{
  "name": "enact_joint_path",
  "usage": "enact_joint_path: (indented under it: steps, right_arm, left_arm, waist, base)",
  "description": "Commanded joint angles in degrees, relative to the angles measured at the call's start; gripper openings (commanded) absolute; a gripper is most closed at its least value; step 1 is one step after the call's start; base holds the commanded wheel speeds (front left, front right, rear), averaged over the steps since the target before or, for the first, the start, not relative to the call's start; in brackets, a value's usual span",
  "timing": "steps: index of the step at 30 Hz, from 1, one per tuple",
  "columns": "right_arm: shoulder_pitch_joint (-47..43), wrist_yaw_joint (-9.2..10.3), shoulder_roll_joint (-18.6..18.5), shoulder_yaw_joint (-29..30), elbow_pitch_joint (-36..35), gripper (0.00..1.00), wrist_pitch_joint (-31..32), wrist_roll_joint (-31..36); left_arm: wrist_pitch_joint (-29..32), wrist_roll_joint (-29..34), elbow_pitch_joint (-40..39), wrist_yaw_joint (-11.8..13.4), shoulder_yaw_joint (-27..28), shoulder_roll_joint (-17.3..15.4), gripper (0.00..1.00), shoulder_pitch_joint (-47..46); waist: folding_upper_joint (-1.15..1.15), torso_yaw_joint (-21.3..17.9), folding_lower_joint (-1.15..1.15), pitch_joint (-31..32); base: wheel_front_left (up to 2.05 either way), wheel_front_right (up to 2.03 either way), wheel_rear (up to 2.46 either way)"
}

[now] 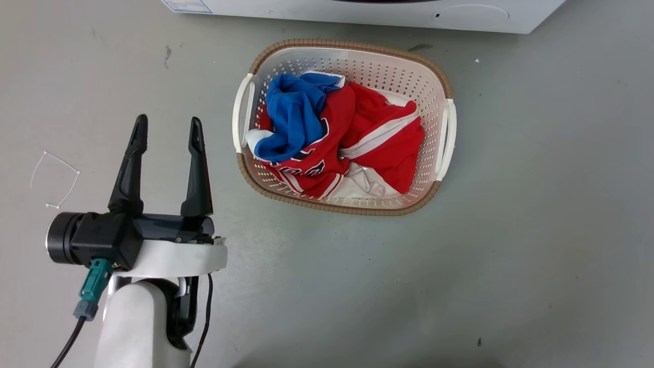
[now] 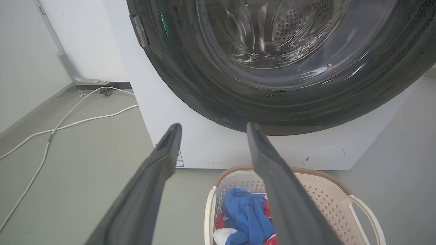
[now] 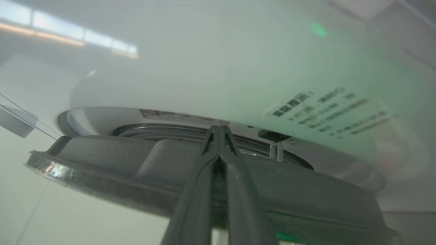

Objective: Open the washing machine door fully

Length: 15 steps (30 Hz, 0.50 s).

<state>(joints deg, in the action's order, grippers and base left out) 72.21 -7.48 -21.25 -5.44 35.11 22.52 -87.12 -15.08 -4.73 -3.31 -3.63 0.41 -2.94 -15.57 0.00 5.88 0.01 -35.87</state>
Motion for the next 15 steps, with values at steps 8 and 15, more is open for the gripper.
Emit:
enact_joint_path:
  steps: [8,15]
  right_arm:
    - [-1.67,-0.02,0.80,-3.30,0.24,0.00,4.39,1.43]
    - [-4.60,-0.02,0.60,-4.60,-0.97,0.00,6.72,2.11]
  left_arm:
    - [-0.14,0.04,0.48,0.00,0.22,0.09,1.00,-0.35]
    - [-0.14,0.73,0.70,-0.23,0.56,0.09,1.00,0.74]
  waist:
    - [0.00,-0.47,-0.01,0.77]
    - [0.00,-1.60,-0.01,2.93]
  base:
    - [0.00,0.00,0.00]
    - [0.00,0.00,0.00]
